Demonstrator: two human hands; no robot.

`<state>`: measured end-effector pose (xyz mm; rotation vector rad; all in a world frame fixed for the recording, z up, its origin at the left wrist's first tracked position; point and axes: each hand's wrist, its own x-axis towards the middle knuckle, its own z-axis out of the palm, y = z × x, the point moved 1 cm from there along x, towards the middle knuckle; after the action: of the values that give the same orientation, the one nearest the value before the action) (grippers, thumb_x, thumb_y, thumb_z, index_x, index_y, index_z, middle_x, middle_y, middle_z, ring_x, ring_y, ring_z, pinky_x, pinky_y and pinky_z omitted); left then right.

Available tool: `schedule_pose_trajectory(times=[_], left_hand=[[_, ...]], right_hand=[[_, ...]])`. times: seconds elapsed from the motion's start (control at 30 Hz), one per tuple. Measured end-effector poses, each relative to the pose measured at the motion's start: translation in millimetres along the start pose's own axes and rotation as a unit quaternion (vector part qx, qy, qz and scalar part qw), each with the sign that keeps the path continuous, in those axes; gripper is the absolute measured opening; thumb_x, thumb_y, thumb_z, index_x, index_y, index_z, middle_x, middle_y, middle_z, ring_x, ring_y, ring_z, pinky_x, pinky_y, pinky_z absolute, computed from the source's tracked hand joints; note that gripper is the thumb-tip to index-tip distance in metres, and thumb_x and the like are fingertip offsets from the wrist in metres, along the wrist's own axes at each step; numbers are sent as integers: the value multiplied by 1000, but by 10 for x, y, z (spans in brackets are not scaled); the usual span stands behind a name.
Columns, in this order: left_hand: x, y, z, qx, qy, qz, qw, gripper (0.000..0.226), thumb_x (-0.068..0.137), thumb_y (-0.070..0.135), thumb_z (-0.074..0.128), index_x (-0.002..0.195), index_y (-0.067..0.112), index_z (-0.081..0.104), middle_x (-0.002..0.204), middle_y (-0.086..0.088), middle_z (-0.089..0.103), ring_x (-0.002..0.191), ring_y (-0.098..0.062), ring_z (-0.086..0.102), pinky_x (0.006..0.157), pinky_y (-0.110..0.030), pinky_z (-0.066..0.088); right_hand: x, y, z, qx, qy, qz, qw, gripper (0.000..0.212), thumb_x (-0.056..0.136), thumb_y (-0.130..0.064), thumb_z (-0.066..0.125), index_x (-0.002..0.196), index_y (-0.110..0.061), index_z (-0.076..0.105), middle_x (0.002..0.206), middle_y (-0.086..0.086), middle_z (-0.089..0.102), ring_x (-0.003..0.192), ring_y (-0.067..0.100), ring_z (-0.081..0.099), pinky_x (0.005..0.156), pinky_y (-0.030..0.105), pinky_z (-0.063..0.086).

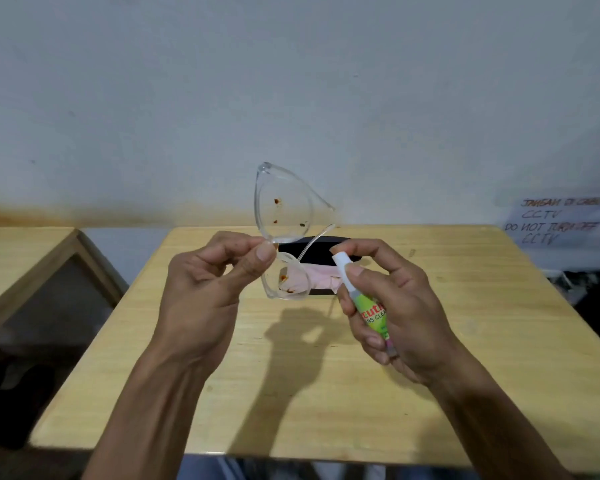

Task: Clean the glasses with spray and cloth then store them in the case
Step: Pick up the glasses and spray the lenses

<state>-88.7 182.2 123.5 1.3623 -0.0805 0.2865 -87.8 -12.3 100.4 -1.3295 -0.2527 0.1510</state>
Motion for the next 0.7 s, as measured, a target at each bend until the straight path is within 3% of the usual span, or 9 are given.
schedule_pose_trajectory(times=[0.17,0.3,0.43,0.53,0.7], left_hand=[[-17,-53,-11,-5,-7,-5,1000,8,62,22,80,68,18,78,78,3,64,86,-15,56,82,-22,40],[-5,-56,-12,-15,-6,-6,1000,8,63,23,77,68,18,78,78,3,65,87,-15,56,84,-23,40],[-2,-82,-42,-7,-12,-6,1000,7,64,23,81,68,19,79,79,3,65,90,-18,54,87,-26,39],[-9,-118,-53,2,-17,-5,1000,15,57,27,87,66,19,79,80,3,65,88,-15,57,82,-19,45],[-43,-166,-32,-3,-22,-5,1000,8,60,26,78,65,19,79,77,5,64,84,-12,58,73,-12,47]], right_hand=[[88,2,24,17,-11,8,1000,12,99,-13,55,103,-19,64,69,15,50,34,12,29,39,16,30],[81,27,28,25,1,8,1000,11,92,-22,64,103,-22,65,69,13,51,34,13,30,40,16,31],[50,-47,18,72,17,-1,997,18,90,-22,58,107,-24,65,67,10,53,33,12,30,39,14,31],[57,-172,19,125,-7,-12,992,24,85,-24,57,108,-23,63,66,11,52,31,12,31,36,14,29],[127,-267,68,141,-27,-20,989,21,85,-23,57,105,-23,64,65,11,52,29,11,31,35,14,29]])
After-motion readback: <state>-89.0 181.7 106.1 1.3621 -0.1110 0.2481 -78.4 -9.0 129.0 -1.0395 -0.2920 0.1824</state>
